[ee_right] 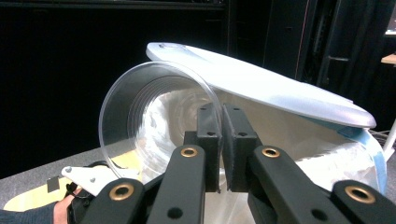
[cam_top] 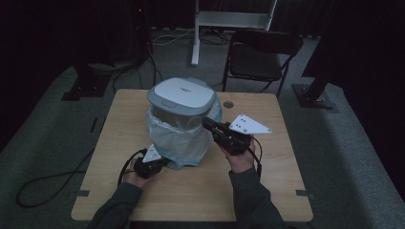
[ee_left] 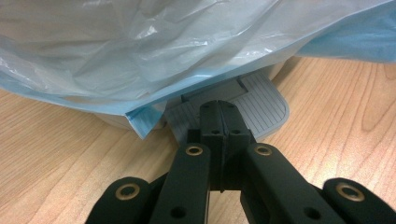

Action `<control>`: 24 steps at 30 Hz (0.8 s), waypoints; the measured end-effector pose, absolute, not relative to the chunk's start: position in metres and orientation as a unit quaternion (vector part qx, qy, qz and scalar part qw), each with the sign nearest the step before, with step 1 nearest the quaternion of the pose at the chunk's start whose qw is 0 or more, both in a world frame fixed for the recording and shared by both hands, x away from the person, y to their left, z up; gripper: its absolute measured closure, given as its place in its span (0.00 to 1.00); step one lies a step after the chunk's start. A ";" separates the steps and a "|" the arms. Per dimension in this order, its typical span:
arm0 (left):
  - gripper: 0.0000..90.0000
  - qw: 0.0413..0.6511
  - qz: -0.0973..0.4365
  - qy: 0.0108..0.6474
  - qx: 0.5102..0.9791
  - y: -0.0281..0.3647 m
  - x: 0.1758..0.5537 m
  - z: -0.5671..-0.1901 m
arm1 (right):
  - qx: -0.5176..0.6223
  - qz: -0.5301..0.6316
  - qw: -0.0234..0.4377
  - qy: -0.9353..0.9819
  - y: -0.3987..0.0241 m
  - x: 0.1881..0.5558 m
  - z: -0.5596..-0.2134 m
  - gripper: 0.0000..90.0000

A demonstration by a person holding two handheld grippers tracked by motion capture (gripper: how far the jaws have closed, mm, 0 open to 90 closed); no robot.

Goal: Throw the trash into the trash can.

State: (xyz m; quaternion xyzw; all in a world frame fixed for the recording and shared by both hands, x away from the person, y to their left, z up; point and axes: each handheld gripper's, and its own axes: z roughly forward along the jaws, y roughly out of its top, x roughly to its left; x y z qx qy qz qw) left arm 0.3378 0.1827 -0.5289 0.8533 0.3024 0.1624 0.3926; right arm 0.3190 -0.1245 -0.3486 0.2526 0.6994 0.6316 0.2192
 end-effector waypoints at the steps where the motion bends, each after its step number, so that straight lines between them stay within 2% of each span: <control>1: 1.00 0.392 0.163 0.302 0.853 0.183 0.338 -0.529 | 0.253 0.631 0.219 0.699 -0.124 0.319 -0.349 0.96; 12: 1.00 0.392 0.162 0.303 0.853 0.182 0.338 -0.529 | 0.256 0.632 0.210 0.701 -0.119 0.323 -0.353 0.92; 16: 1.00 0.392 0.162 0.303 0.853 0.183 0.338 -0.529 | 0.252 0.628 0.207 0.707 -0.114 0.324 -0.355 0.95; 24: 1.00 0.392 0.162 0.304 0.853 0.183 0.338 -0.529 | 0.242 0.609 0.233 0.718 -0.102 0.322 -0.349 0.96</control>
